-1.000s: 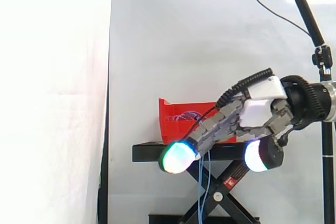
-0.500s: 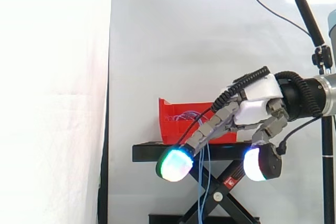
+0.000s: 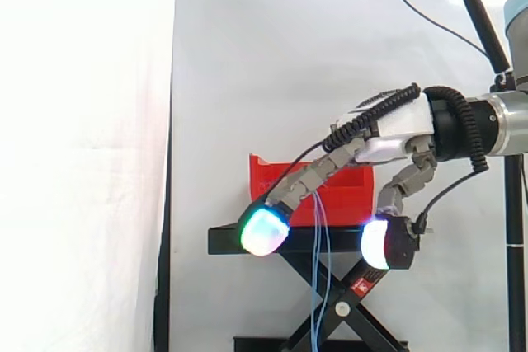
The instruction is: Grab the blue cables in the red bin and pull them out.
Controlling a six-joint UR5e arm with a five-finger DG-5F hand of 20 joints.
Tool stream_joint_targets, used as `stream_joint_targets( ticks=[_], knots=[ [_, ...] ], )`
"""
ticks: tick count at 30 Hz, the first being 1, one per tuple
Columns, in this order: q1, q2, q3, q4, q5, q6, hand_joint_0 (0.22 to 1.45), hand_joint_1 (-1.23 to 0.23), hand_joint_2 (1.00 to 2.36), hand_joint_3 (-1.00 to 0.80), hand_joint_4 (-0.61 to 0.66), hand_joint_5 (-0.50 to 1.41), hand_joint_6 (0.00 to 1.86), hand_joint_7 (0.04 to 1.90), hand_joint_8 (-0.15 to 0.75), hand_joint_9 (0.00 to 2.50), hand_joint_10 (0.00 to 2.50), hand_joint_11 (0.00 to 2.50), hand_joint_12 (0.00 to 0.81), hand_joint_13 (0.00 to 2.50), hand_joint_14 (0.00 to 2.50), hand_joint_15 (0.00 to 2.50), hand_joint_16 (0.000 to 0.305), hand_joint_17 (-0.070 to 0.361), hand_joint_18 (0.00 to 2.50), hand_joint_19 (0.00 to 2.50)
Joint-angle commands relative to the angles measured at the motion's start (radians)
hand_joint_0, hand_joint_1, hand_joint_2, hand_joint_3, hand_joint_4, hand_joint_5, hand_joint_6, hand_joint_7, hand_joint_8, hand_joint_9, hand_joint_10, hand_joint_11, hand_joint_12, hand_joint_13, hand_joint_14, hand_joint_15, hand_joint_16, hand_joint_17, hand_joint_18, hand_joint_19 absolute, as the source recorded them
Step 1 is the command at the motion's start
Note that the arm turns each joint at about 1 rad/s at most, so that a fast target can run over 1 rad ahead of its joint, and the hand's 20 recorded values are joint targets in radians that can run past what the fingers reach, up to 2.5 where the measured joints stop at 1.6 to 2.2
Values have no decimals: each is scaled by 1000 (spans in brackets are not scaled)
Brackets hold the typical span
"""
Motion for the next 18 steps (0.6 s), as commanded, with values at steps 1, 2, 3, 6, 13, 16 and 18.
stream_joint_targets(
  ticks=[1, 2, 3, 6, 13, 16, 18],
  knots=[
    [-2, 0, 13, 1, -1, -90, 768, -852, 1000, -1000, 135, 523, 7, 210, 236, 520, 11, 274, 338, 318, 11, 288, 46, 104, 177, 451],
    [-2, 0, 15, 2, -1, -107, 768, -854, 1000, -1000, 142, 537, 8, 226, 237, 521, 12, 278, 338, 317, 11, 289, 46, 104, 177, 452],
    [-2, 0, 15, 5, 2, -130, 762, -860, 1000, -1000, 143, 560, 9, 241, 239, 524, 11, 287, 338, 314, 11, 292, 46, 104, 178, 451],
    [-8, 0, 15, 7, 4, -251, 702, -886, 1000, -1000, 181, 587, 10, 330, 255, 554, 14, 335, 352, 319, 11, 294, 49, 110, 189, 432],
    [-6, 0, 13, 17, 30, -348, 640, -922, 1000, -1000, 222, 587, 11, 382, 273, 560, 13, 366, 370, 318, 11, 289, 52, 118, 197, 417],
    [-3, 0, 15, 16, 38, -400, 631, -928, 1000, -1000, 227, 592, 12, 388, 274, 560, 13, 356, 373, 319, 11, 291, 53, 119, 197, 417],
    [-5, 0, 15, 16, 38, -403, 630, -929, 1000, -1000, 226, 593, 11, 382, 275, 560, 13, 353, 373, 317, 10, 284, 53, 119, 197, 416]
  ],
)
